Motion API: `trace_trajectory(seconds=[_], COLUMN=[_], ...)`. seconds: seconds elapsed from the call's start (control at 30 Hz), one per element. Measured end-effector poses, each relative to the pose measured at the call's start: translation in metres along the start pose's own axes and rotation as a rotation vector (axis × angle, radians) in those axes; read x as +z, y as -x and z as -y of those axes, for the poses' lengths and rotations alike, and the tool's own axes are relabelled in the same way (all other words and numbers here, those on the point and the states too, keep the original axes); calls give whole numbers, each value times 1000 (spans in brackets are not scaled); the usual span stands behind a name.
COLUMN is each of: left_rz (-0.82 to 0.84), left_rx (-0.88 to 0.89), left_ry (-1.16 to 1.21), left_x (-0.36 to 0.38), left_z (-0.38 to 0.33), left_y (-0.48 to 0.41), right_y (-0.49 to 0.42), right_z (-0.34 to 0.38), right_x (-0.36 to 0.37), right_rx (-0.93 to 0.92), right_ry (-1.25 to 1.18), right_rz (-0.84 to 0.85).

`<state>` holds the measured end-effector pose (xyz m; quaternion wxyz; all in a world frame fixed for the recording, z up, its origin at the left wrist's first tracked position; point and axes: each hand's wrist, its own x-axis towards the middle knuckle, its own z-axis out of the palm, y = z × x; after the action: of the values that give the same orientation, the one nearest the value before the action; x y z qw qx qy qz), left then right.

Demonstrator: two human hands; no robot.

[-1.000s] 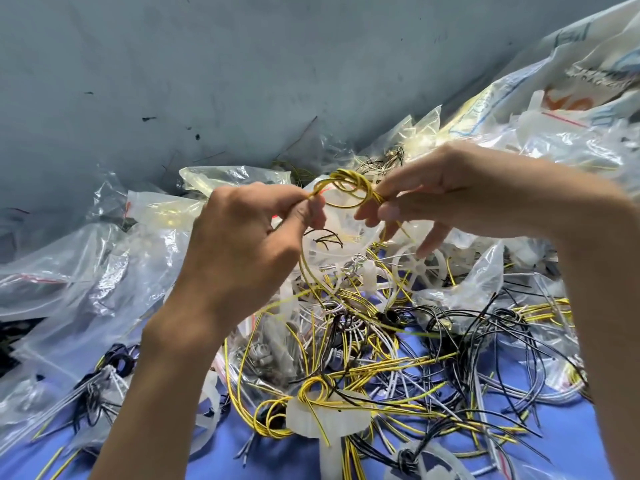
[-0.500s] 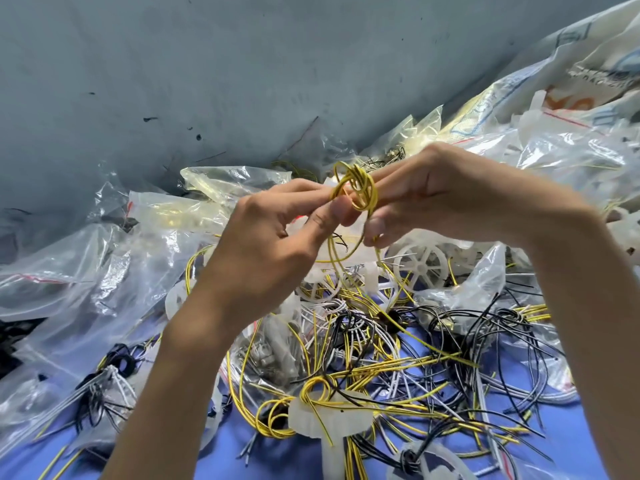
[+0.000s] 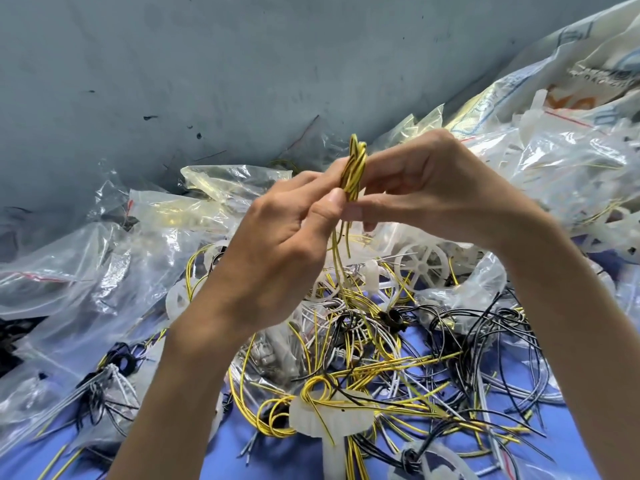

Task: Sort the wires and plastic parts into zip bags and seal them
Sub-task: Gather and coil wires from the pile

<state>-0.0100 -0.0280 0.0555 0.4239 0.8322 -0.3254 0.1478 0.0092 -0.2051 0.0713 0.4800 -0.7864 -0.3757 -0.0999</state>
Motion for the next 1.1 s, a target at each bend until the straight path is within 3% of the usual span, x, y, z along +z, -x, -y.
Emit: trace_trajectory(seconds=[0.2,0.37,0.53,0.77,1.1], left_rz=[2,-110,-207,-254,-1], left_rx=[28,56,-7,-66,-152], left_ry=[-29,29,206,5,17], left_x=[-1,-5,-10,-8,-5], left_z=[-3,-4,-6,-11,-21], left_y=[1,1,2,2,9], right_y=[0,0,1,2,7], right_z=[-3,-4,-5,0,7], right_x=[1,1,-2,-9,-12], right_rx=[19,22,47,39,-16], right_ry=[-130,-160,21,146,-22], right_rz=[10,30,25,-11,48])
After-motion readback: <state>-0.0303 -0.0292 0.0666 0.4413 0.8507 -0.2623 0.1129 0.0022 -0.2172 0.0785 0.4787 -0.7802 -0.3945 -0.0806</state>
